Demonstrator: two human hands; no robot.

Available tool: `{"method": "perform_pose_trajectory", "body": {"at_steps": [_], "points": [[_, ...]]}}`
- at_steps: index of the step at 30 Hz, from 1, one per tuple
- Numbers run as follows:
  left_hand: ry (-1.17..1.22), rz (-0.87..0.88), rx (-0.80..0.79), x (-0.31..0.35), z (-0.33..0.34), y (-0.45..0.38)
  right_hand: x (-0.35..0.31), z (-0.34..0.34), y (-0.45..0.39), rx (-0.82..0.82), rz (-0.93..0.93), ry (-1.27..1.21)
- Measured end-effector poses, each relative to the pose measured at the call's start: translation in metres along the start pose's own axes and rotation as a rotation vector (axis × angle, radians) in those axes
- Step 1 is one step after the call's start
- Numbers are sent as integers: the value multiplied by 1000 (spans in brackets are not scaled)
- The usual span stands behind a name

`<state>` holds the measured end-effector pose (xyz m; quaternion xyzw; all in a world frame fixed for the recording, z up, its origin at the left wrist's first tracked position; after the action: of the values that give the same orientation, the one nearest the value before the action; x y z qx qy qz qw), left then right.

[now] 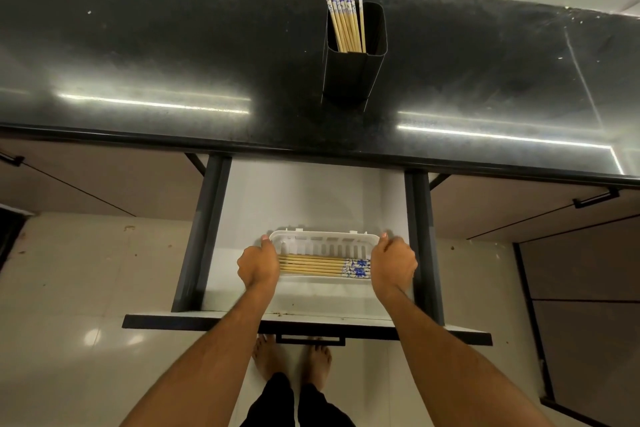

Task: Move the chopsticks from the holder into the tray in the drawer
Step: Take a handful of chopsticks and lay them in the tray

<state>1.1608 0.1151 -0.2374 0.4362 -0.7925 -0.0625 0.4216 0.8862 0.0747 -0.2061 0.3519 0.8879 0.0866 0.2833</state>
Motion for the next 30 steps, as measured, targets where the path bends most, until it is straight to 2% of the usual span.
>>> {"method": "perform_pose_trajectory", "body": {"at_steps": [3, 5, 7, 9, 11, 12, 14, 16, 20, 24, 30], "points": [[-27, 113, 60, 4, -5, 7, -11, 3, 18, 61, -472, 25], [-74, 354, 154, 14, -9, 16, -16, 12, 33, 42, -752, 108], [-131, 672, 184, 29, -9, 27, -21, 20, 43, -16, -863, 176], [-256, 1014, 111, 43, -2, 38, -21, 31, 47, -99, -899, 274], [-376, 1256, -104, 47, 11, 45, -18, 40, 48, -194, -907, 422], [-444, 1306, -250, 44, 19, 47, -16, 43, 48, -234, -909, 490], [-620, 1283, -484, 31, 34, 44, -10, 46, 46, -274, -928, 599], [-776, 1212, -560, 18, 40, 35, -3, 49, 42, -314, -934, 693], [-948, 1178, -564, 7, 42, 22, 5, 52, 33, -352, -891, 786], [-934, 1105, -579, 8, 42, 15, 3, 56, 32, -378, -881, 776], [-917, 1090, -572, 7, 41, 14, 1, 59, 35, -372, -897, 787]]}}
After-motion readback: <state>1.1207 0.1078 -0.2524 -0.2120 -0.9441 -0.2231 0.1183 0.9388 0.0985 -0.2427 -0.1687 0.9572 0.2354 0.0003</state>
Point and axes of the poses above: each hand's wrist, its own y-axis away from the middle knuckle, its own z-axis out of the palm, x = y × z, the point moved 4 cm from there along -y, towards the middle knuckle, and after that the axes turned 11 degrees about z, right-handed, at the moved point
